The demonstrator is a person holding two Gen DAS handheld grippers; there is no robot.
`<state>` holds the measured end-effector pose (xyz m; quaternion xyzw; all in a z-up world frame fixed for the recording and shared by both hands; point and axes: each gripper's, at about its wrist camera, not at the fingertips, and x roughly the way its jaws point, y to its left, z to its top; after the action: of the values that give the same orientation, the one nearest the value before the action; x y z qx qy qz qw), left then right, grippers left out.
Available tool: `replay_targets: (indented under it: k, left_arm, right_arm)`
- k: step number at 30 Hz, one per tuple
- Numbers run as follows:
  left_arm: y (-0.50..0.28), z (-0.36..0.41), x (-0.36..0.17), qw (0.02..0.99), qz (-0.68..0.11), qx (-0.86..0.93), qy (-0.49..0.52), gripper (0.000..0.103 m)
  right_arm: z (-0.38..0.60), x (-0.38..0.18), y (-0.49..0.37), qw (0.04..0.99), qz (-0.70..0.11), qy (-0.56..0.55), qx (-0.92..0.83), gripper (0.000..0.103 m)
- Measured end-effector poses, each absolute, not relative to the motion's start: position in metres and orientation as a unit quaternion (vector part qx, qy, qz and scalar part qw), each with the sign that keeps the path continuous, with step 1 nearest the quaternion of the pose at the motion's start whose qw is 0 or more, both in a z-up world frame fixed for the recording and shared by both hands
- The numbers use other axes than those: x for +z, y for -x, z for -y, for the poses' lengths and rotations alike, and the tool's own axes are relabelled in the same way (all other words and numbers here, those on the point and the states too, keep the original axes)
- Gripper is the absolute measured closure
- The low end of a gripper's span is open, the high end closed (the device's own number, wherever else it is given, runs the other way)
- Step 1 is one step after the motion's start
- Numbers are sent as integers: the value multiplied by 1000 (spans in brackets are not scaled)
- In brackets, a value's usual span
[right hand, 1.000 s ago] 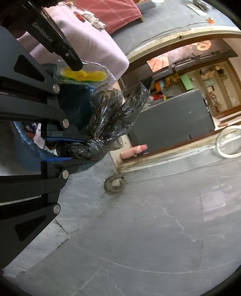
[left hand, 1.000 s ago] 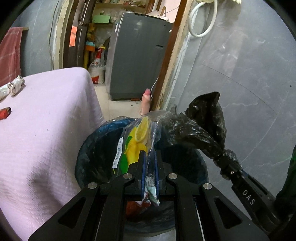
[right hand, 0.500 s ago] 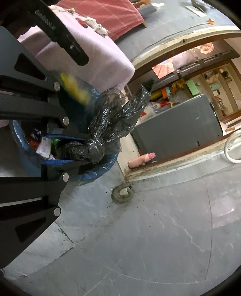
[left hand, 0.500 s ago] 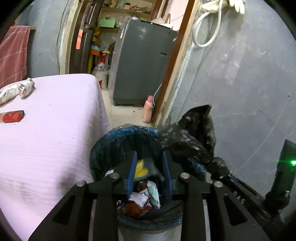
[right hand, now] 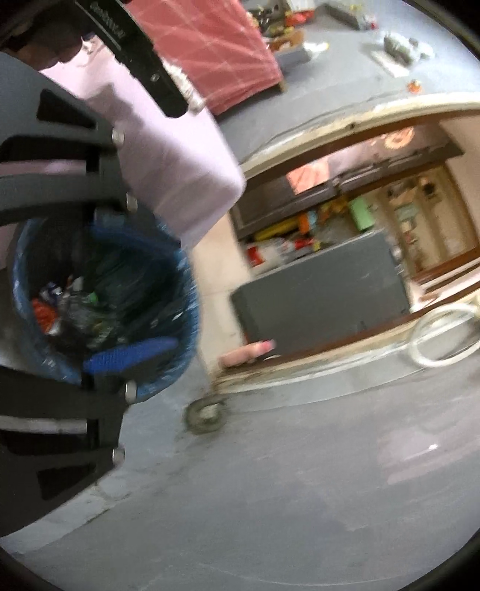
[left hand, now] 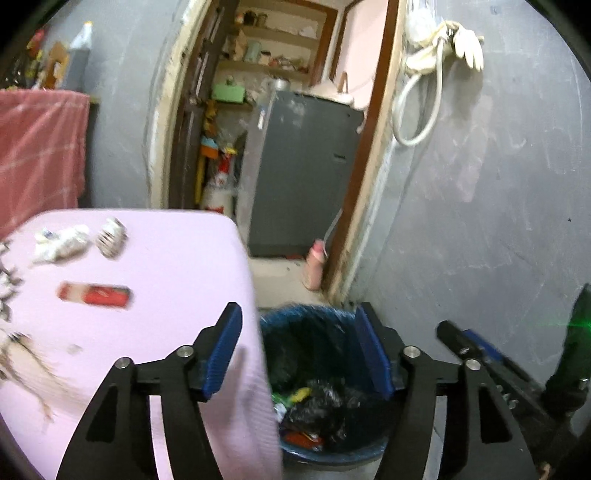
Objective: Collect trash
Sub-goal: 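Move both tools back over the table toward the garlic and red lighter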
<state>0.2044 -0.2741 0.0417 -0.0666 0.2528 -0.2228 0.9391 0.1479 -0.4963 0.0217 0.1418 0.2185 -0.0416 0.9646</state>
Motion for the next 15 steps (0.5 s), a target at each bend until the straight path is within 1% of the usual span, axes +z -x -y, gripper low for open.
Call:
replay_targets:
  k: [1, 2, 3, 4, 5, 6, 7, 8, 11, 15]
  left_arm:
    - [-203, 269, 45, 942, -247, -217, 66, 39]
    - [-202, 262, 49, 945, -241, -211, 64, 33]
    - [-199, 256, 51, 947, -236, -207, 64, 26]
    - [-195, 247, 56, 953, -222, -197, 63, 22]
    - [-193, 242, 59, 956, -213, -190, 61, 14]
    - [-190, 234, 62, 961, -204, -177, 60, 11]
    - [-187, 225, 65, 963, -197, -170, 63, 10]
    - [-185, 219, 67, 965, -192, -166, 66, 10]
    - [-179, 196, 73, 972, -173, -144, 69, 3]
    - [-174, 171, 73, 978, -164, -118, 59, 3]
  right_arm:
    - [494, 26, -148, 967, -210, -137, -38, 43]
    - [490, 32, -147, 970, -200, -133, -34, 37]
    - [486, 38, -145, 973, -189, -130, -27, 28]
    - [482, 42, -145, 975, -180, -130, -17, 25]
    - [479, 46, -144, 976, -173, -132, -6, 21]
    - [475, 50, -144, 977, -168, -134, 2, 19]
    - [472, 53, -144, 977, -165, -133, 8, 18]
    - [468, 56, -144, 978, -161, -130, 15, 14]
    - [452, 64, -144, 981, -149, -122, 32, 0]
    - [435, 73, -142, 982, -138, -120, 50, 0]
